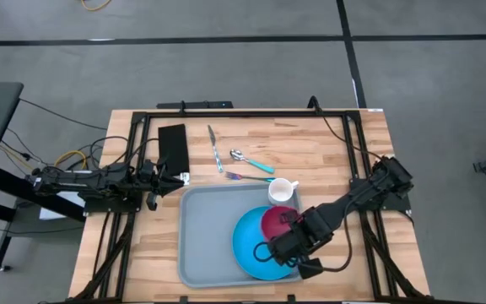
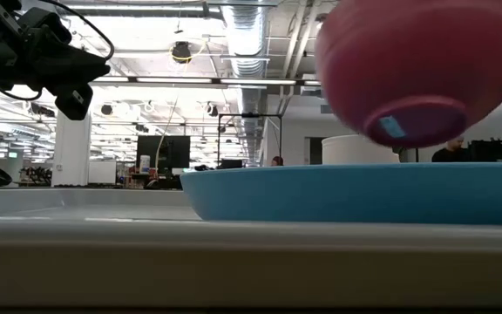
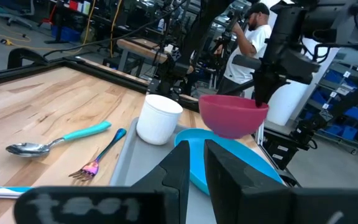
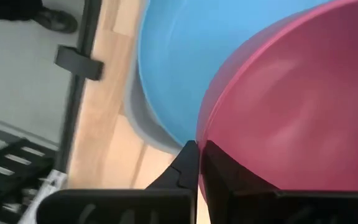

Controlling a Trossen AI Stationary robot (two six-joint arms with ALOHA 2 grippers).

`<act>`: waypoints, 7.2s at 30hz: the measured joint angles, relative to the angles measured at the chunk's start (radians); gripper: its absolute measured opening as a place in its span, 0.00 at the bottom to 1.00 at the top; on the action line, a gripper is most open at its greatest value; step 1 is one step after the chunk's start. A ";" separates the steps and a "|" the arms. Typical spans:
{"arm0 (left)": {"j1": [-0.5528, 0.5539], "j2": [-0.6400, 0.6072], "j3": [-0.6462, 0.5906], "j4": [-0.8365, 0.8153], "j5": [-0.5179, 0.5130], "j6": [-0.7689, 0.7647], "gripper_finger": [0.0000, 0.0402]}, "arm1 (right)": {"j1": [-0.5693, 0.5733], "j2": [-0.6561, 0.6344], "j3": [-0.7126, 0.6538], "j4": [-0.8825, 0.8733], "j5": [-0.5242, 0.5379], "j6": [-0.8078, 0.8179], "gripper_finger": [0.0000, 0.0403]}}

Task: Set up tray
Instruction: Put the pink bowl on the blue plate, then put the black napkin on the gray serving tray to the left of the blue plate

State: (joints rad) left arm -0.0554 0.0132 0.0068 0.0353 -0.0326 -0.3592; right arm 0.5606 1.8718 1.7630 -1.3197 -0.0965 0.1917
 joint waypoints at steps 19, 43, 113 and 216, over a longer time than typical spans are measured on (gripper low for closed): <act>0.000 0.000 0.000 0.000 0.000 0.000 0.09 | 0.017 0.054 -0.038 0.110 0.045 -0.148 0.00; 0.000 0.011 0.000 0.000 -0.001 0.000 0.09 | 0.026 0.144 -0.038 0.139 0.012 -0.103 0.03; 0.000 0.013 0.000 0.000 0.000 0.000 0.09 | -0.402 -1.406 -1.258 1.627 -0.190 0.061 0.13; 0.000 0.013 0.000 0.000 0.000 0.000 0.09 | -0.432 -1.845 -1.739 1.286 0.072 0.131 0.13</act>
State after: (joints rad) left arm -0.0554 0.0261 0.0071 0.0353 -0.0330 -0.3592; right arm 0.1284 0.0269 0.0240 -0.0338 -0.0246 0.3228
